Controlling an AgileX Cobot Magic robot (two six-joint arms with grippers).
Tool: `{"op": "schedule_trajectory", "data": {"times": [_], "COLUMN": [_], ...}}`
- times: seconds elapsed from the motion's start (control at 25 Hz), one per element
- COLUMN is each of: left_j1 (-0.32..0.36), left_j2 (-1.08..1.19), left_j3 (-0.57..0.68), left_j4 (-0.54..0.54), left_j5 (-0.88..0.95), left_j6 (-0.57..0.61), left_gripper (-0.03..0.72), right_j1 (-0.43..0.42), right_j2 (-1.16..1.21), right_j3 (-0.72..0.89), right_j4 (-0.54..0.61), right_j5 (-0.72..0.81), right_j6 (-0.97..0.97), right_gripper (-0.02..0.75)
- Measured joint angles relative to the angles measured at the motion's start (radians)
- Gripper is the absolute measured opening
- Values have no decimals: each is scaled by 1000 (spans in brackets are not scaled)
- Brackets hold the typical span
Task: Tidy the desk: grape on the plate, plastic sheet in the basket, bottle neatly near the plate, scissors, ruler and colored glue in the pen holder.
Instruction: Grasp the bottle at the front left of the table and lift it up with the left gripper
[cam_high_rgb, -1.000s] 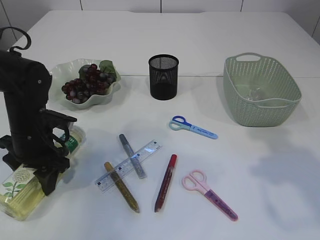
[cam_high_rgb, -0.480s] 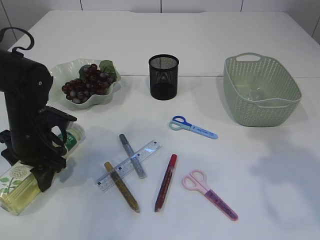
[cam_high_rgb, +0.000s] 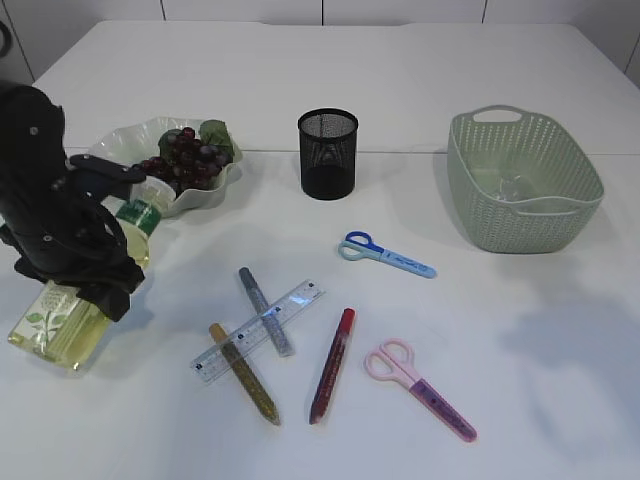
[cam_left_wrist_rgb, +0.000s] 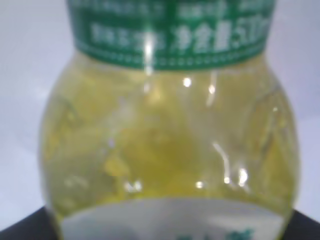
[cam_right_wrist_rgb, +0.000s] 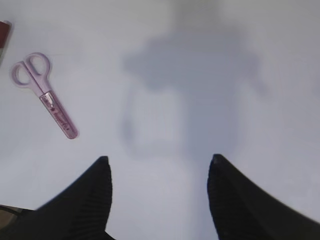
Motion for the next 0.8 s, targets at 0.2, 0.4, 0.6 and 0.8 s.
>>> {"op": "schedule_trajectory", "data": {"times": [0.2,0.4,0.6,0.8], "left_j1": [0,0,0,0], "left_j2": [-199,-375,-517,-572], "left_j3": [132,336,544,701], "left_j4": [-12,-14,-24,-59], "left_j5": [-122,-288,-512,-851], "left_j6": [0,0,0,0], "left_gripper": [459,459,459,459], "right_j1": [0,0,0,0], "right_j2": [0,0,0,0], "right_j3": [0,0,0,0], "right_j4": [0,0,0,0], "right_j5": [-2,-2,-4,-4], "right_j6": [0,0,0,0], "right_gripper": [476,476,476,476]}}
